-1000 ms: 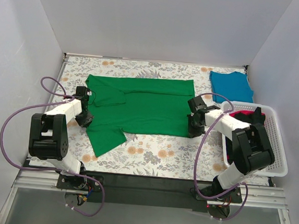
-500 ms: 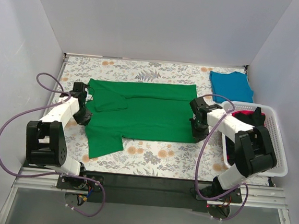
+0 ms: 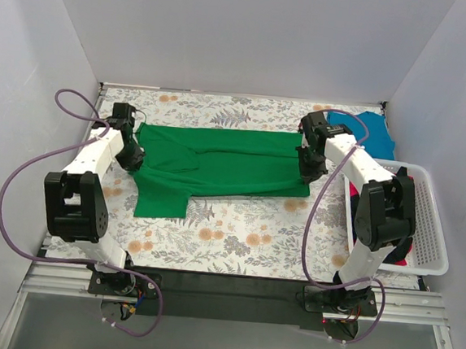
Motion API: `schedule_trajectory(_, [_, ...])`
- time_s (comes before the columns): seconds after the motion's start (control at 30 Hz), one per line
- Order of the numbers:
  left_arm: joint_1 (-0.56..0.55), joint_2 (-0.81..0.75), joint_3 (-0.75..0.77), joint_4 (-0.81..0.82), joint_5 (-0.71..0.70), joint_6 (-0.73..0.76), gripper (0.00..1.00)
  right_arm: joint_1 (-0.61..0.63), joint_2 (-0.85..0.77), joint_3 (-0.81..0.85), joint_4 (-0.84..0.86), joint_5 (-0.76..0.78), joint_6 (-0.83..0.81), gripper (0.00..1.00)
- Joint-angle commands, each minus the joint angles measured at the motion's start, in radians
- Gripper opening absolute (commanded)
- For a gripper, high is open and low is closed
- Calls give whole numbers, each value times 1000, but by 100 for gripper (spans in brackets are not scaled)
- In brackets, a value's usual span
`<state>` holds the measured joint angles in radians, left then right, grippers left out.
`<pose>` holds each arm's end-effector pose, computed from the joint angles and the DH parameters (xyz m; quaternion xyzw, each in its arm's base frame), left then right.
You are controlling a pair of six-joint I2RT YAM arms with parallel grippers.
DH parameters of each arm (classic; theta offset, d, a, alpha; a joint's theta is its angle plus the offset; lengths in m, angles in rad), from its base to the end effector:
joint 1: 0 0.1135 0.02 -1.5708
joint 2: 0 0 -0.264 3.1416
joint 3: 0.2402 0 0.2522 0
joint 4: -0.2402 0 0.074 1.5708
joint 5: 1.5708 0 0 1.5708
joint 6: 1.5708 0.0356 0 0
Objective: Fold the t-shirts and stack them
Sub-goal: Fold the tshirt
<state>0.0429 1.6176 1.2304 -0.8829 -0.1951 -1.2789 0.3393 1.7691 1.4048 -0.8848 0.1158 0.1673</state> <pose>0.3135 0.0204 0.2362 -0.6155 0.7679 -0.0079 0.1773 0.3379 0.1149 0.2374 -0.0754 0.9826 -0.0152 0.1691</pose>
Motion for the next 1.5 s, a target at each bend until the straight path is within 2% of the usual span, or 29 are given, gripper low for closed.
schedule_trajectory(0.0, [8,21,60,4,17,6,0,-17,44,88,-51,-21,-17,1])
schedule_trajectory(0.4, [40,180,198,32,23,-10,0,-75,158,166,-22,16,-26,1])
schedule_trajectory(0.77, [51,252,257,41,45,-10,0,-97,223,260,0,25,-14,1])
schedule_trajectory(1.47, [55,323,251,91,29,-36,0,-109,382,345,67,47,-6,1])
